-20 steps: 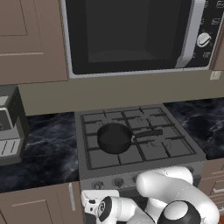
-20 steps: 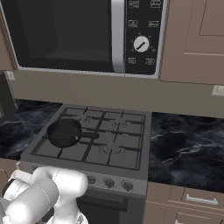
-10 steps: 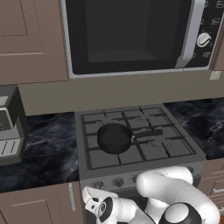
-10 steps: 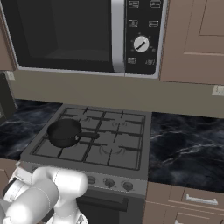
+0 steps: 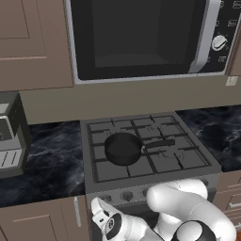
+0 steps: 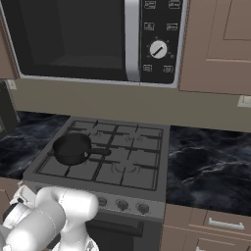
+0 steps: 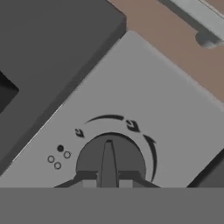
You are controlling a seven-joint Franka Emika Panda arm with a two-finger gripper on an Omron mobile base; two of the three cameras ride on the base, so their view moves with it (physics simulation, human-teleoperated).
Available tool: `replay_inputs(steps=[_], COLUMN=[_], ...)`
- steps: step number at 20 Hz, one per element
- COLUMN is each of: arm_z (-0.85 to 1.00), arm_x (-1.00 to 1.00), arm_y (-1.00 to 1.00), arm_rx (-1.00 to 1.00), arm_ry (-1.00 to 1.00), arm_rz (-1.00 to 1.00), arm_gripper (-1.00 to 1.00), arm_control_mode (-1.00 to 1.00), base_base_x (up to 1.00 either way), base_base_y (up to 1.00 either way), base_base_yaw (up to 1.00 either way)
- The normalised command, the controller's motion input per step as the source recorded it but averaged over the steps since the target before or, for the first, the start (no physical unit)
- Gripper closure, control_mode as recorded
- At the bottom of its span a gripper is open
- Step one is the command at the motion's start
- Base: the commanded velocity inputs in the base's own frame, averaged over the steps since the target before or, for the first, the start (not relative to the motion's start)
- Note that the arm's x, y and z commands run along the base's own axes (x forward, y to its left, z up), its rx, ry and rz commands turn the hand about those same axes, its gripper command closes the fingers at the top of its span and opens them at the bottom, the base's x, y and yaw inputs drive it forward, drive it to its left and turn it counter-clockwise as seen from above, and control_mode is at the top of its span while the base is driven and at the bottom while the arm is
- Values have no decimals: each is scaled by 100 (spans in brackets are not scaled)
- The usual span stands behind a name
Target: Turn off the front left burner of the stove.
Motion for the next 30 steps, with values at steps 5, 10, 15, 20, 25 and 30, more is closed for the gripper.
replay_inputs(steps=[5, 10, 15, 20, 25, 30], arm_z=[0, 0, 1, 8, 13, 11], arm_x=[1, 0, 3, 12, 14, 11], arm_y=[0, 0, 0, 6, 5, 1], arm_rx=[33, 30, 33, 32, 32, 34], arm_ry=[0, 0, 0, 0, 0, 0], arm_rz=[-9, -12, -13, -12, -11, -10], arm_gripper=[100, 100, 100, 100, 100, 100], arm_control_mode=[-100, -100, -100, -100, -100, -100], base_base_x=[0, 0, 0, 0, 0, 0], base_base_y=[0, 0, 0, 0, 0, 0], base_base_yaw=[0, 0, 0, 0, 0, 0])
